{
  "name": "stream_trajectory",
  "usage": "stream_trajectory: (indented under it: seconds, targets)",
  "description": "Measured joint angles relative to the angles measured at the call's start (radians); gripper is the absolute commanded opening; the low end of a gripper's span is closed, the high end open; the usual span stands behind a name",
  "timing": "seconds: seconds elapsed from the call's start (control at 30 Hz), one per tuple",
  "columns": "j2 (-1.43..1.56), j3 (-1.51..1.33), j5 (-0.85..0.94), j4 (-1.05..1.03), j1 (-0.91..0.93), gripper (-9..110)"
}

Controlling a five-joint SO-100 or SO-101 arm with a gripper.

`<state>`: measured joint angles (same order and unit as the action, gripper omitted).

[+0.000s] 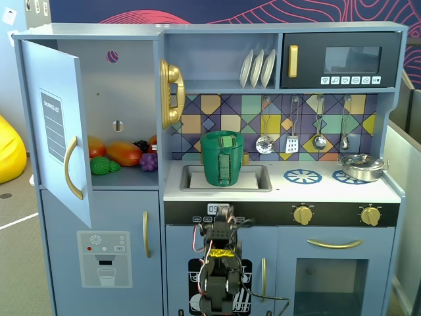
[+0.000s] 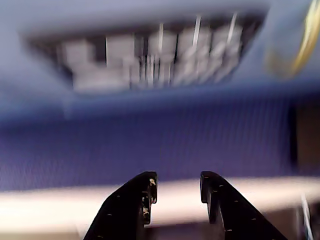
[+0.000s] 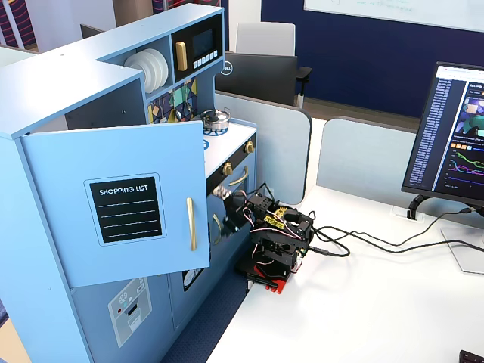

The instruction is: Pick up the lid from the counter and put it on the green recipient

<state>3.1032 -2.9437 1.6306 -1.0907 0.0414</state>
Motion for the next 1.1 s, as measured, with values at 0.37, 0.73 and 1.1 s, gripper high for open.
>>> stream_trajectory:
  seconds: [0.37, 0.73, 1.1]
  targets:
    - [0.08, -0.051, 0.025, -0.27, 0.005, 3]
    - [0.081, -0.035, -0.083, -0.27, -0.005, 5]
    - [0.081, -0.035, -0.084, -0.27, 0.003, 5]
